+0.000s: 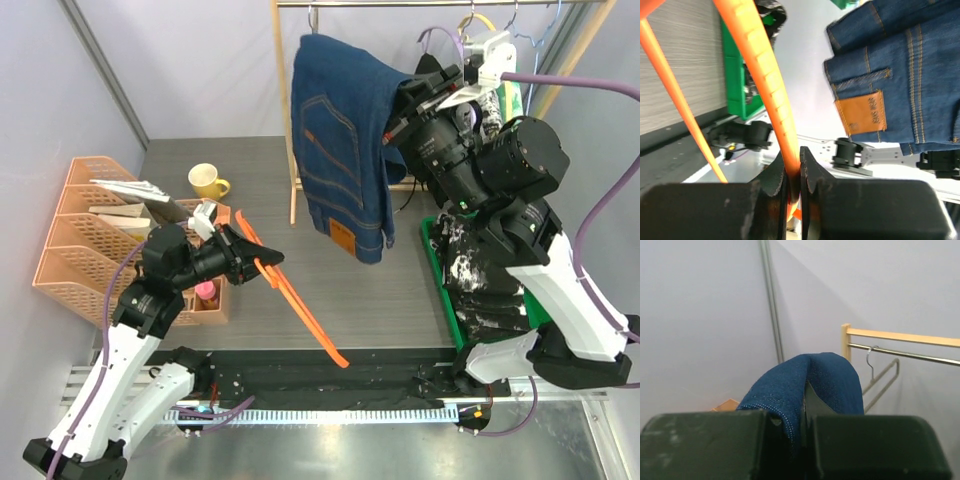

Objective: Remove the trousers from the hanger
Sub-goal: Place the trousers into the basket

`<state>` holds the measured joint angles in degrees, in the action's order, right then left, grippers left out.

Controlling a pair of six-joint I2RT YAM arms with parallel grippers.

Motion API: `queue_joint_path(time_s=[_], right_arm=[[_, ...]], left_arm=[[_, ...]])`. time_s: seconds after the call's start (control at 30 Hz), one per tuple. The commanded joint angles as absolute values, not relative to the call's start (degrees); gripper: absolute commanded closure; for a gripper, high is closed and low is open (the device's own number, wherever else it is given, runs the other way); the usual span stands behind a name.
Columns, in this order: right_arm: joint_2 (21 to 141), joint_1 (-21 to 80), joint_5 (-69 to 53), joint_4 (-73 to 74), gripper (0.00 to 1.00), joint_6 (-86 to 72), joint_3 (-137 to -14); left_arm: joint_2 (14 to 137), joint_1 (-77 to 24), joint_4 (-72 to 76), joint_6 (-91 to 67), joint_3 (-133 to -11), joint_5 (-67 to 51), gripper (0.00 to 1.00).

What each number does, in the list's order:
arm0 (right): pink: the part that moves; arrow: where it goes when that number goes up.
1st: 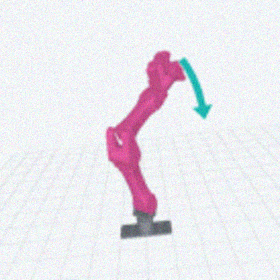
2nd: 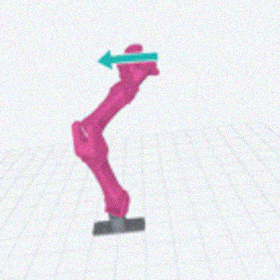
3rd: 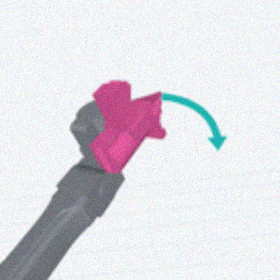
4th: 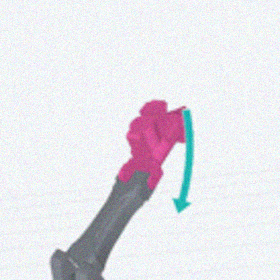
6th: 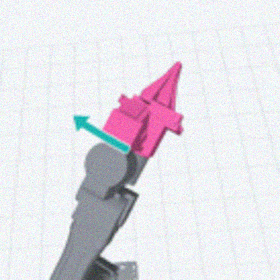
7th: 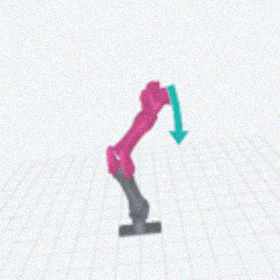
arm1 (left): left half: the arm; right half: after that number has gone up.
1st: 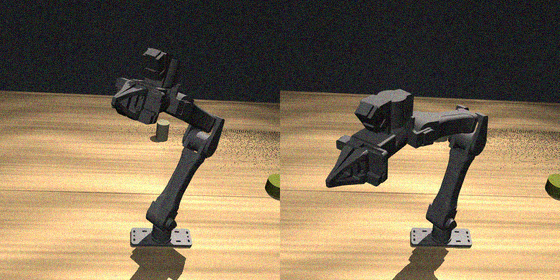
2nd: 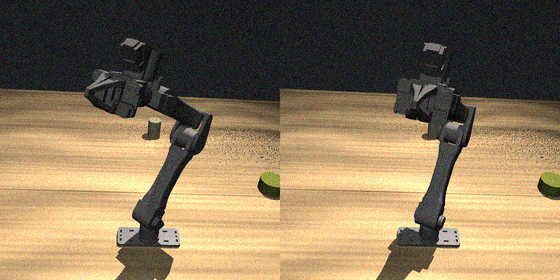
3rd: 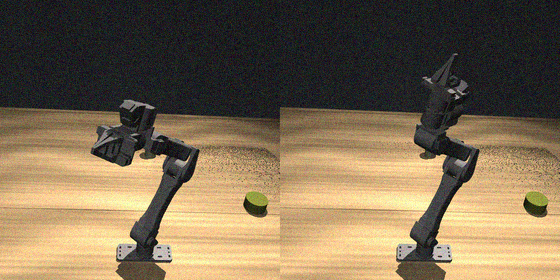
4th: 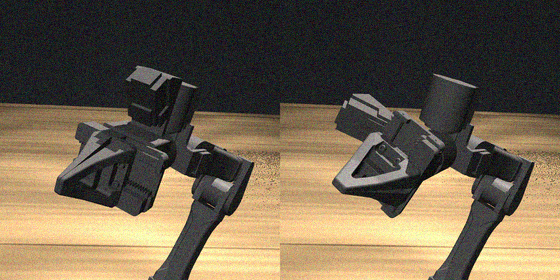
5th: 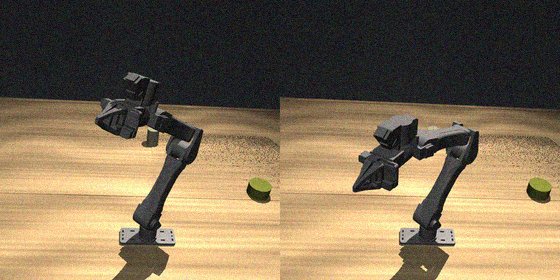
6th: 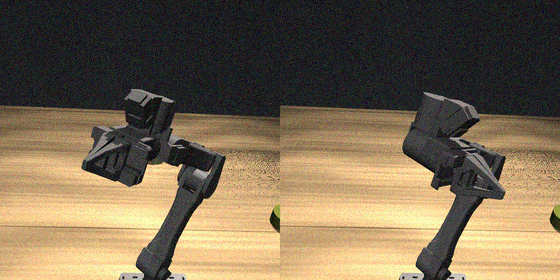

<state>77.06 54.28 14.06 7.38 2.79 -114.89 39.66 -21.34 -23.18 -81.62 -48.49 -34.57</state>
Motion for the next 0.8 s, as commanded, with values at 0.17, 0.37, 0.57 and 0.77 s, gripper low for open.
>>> queue_joint_path(time_s=[0.17, 0.37, 0.57, 0.77], right_arm=[[59.9, 54.3, 32.7, 6.3, 0.99, 5.7, -91.9], [50.5, 54.3, 46.1, 11.9, 0.99, 2.9, -78.7], [43.1, 54.3, 64.3, 18.6, 0.99, 0.3, -73.9], [38.2, 54.3, 84.5, 25.4, 0.99, 0.1, -72.5]], left_arm=[[38.8, -21.3, -33.0, -65.8, -55.7, -32.4, 1.0], [38.8, -21.3, -33.7, -61.1, -57.6, -32.2, 1.0], [38.5, -21.3, -32.5, -58.3, -56.9, -32.7, 1.0], [37.2, -21.2, -31.0, -57.0, -54.8, -35.2, 1.0]])
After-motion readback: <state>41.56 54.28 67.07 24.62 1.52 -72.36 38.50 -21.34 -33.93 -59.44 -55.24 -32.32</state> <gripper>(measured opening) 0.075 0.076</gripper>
